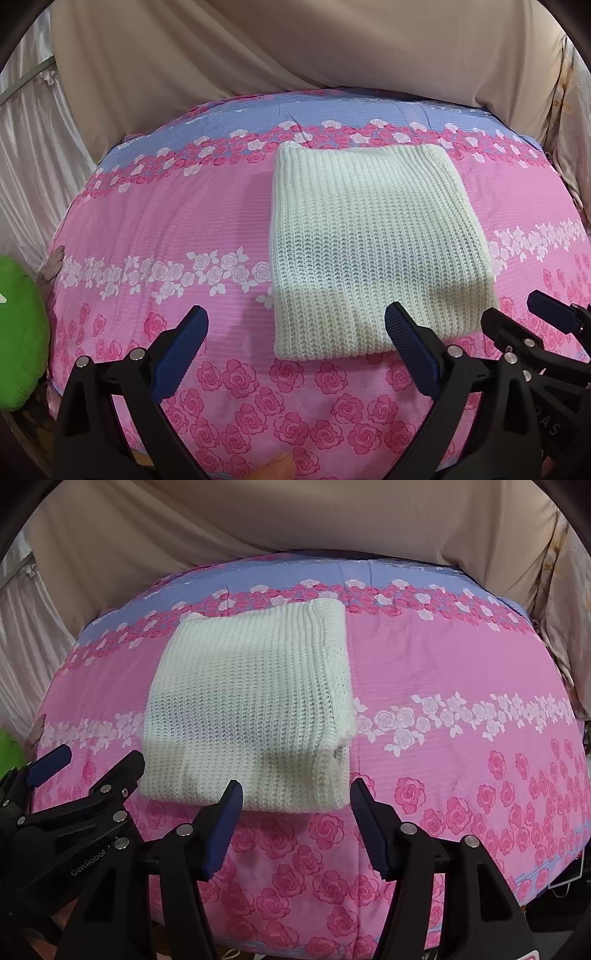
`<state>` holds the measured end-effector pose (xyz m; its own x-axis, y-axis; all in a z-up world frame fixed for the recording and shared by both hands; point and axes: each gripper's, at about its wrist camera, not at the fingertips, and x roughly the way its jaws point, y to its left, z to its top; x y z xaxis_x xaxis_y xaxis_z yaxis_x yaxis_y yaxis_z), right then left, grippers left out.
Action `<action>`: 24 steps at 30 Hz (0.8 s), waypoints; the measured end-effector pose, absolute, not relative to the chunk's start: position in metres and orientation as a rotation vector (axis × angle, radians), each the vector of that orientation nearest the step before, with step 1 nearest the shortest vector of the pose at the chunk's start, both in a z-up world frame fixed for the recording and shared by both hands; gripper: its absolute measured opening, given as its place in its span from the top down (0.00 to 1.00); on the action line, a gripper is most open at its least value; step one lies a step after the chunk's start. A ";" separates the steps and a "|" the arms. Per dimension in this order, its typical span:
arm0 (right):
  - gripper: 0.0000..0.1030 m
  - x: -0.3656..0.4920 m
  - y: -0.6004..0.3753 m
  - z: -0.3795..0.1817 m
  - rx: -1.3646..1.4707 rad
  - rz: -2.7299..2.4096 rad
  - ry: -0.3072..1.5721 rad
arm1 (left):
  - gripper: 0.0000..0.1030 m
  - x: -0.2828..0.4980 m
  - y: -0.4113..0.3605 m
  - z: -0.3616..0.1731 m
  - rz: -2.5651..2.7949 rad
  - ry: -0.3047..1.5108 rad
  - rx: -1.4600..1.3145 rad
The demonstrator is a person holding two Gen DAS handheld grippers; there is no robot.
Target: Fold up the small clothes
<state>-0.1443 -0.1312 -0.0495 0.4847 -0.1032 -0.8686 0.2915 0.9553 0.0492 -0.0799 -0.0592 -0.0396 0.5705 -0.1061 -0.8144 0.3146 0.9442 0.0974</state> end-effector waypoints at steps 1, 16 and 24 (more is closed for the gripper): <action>0.43 -0.144 -0.131 -0.049 0.198 -0.242 1.038 | 0.09 -0.079 -0.059 -0.040 -0.250 0.936 0.242; 0.42 -0.142 -0.130 -0.051 0.199 -0.265 1.042 | 0.09 -0.073 -0.059 -0.046 -0.257 0.970 0.239; 0.42 -0.141 -0.126 -0.052 0.181 -0.268 1.047 | 0.13 -0.073 -0.059 -0.047 -0.256 0.972 0.244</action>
